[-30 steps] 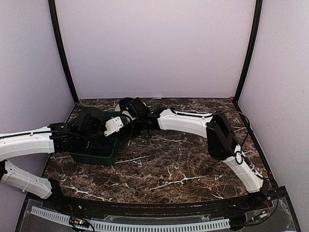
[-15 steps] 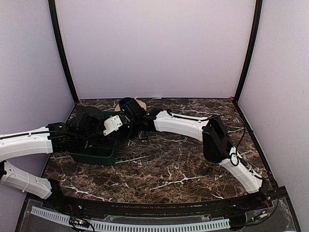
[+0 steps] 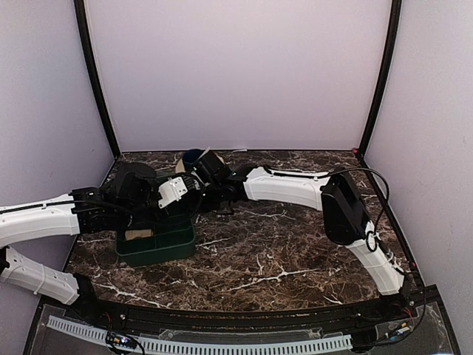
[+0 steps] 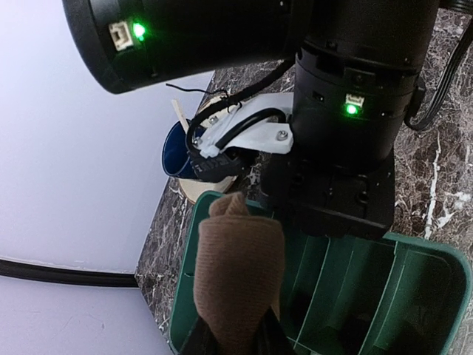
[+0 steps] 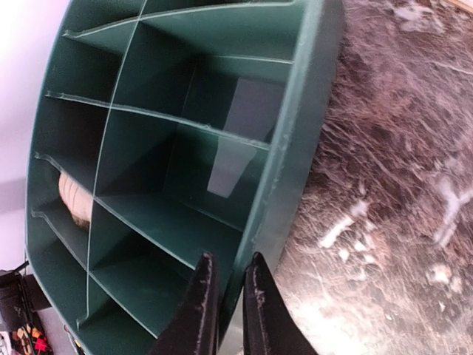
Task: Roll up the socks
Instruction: Move the storage box to the center of the board.
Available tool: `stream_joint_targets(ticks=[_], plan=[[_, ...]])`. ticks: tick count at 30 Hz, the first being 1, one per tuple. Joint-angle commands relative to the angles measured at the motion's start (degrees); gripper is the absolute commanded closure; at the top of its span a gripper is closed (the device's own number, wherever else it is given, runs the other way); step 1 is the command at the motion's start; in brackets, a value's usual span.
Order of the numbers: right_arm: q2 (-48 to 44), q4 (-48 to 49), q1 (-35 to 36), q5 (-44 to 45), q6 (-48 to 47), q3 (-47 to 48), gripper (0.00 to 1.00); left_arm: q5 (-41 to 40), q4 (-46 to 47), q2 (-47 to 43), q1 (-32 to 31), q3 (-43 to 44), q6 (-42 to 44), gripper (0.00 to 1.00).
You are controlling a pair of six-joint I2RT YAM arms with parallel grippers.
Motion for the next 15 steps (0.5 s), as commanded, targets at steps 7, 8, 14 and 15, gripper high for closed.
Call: stream_joint_targets(ticks=[7,8,14,15], plan=[[-9.80,-0.36,-0.14,4.83,-3.36,-15.59,0.92,4.43,-3.62,8.51,-0.81,2.44,-5.12,1.00],[-10.95,0.08,-0.14,5.20,-3.37,-17.19,0.92,4.66,-3.82,9.59,-0.94,2.57,-5.79,1.00],[-17.97,4.48,-0.08,5.68,-2.38,-27.28,0.92,5.82,-5.63,14.33,-1.23,3.72,-8.22,1.00],[-18.63,4.96,-0.08,5.52,-2.28,-28.33,0.92,6.14,-5.95,14.75,-1.23,4.05,-8.44,1.00]])
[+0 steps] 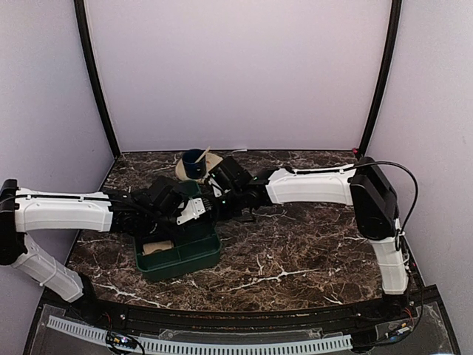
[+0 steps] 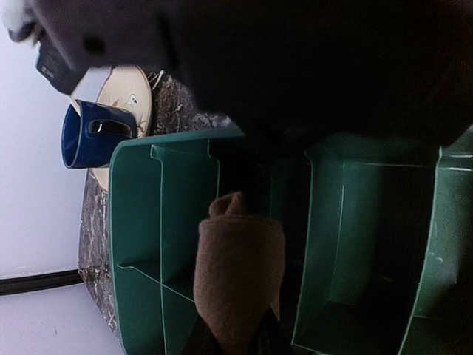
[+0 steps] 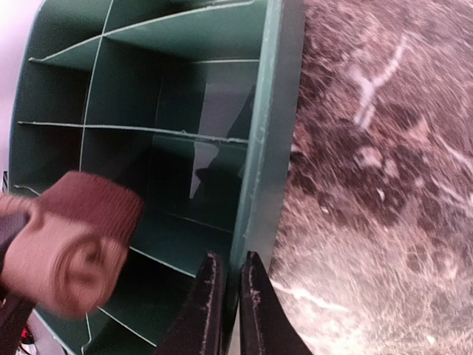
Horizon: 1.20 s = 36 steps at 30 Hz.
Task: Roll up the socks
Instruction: Move the storage box to the center of the board.
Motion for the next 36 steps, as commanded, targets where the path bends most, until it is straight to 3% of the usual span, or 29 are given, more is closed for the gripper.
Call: stream_joint_targets(ticks=[1,11,26,36], plan=[[-3.85,1.22,0.10,1.52,-1.19,-5.69,0.92,2.05,-2.88,1.33,-0.36,2.59,-2.77,1.00],[-6.46,3.67,0.22,1.18,-0.73,-9.86,0.90,10.63,-10.76,2.85,-0.84,8.30,-6.79,1.00],[-11.33,8.99,0.20,2.78,-0.80,-15.37,0.72,15.69,-21.51,2.35,-2.85,16.96,-11.79,1.00],[-16.18,12.64,0.29,3.03,-1.44,-18.57,0.67,18.93,-24.86,3.72,-2.86,18.66,-13.63,1.00]])
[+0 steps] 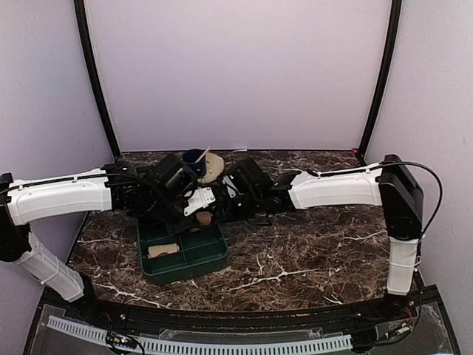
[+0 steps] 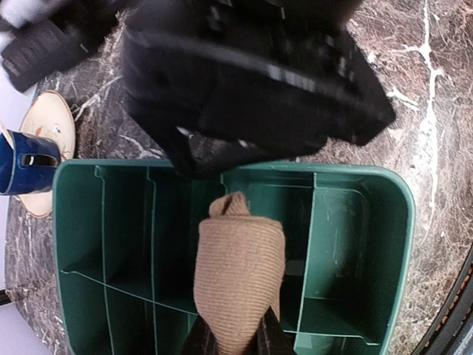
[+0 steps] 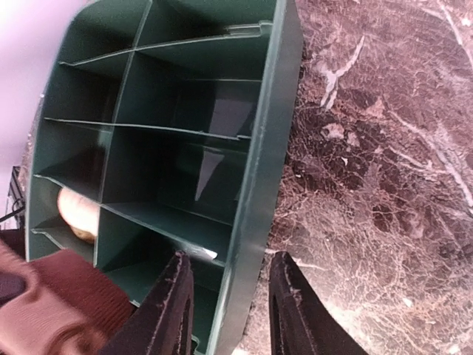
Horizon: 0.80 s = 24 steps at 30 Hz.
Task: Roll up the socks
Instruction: Move the storage box to the center of the board, then place the sock in the storage box.
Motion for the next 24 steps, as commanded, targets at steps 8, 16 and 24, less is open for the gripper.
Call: stream_joint_targets(ticks=[8,16,24], plan=[[-8.28,4.51,0.29,4.20,-1.09,-4.71,0.65,-0.87,1.94,0.23,-0.37,-1.82,-0.69,1.00],[-11.75,6.02,0.03,7.98,-1.78,-8.60,0.65,-4.22,10.40,0.37,-0.41,-6.92,0.31,1.00],[-12.85,6.92,-0.47,8.51,-2.41,-10.92,0.64,-7.63,19.19,-0.20,-2.04,-12.28,1.45,1.00]])
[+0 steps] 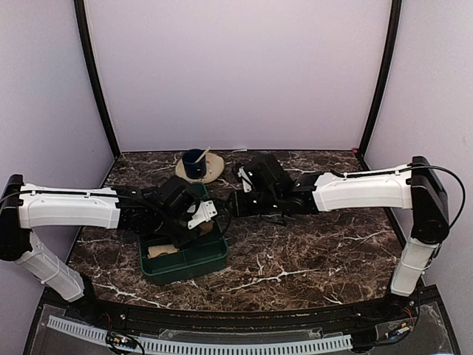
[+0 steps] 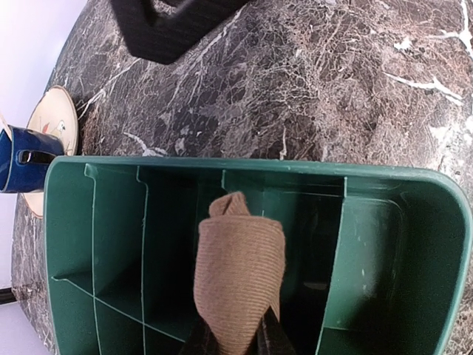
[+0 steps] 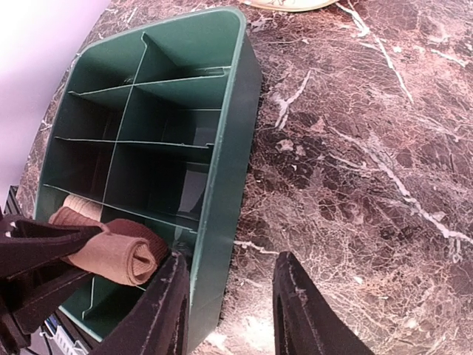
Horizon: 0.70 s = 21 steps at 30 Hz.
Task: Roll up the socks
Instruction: Place the sock in the storage box.
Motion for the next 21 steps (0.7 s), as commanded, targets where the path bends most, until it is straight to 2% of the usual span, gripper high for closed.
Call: stream_joint_targets(ticks=[1,16,21], plan=[[-1.92,2.76,-0.50,1.39,-0.87,-1.35,0.64,-2.78,6.19,-0.67,-1.21,-2.36,1.08,1.00],[-2.91,3.52,-1.92,0.22,-1.84,-3.11,0.63,-2.80,7.94,4.36,-2.81,-5.19,-0.53,1.00],[-3.31,3.65,-2.36,-0.02,-1.96,-3.56,0.63,-0.42,5.31,6.32,-2.79,-3.56,-0.89,1.00]])
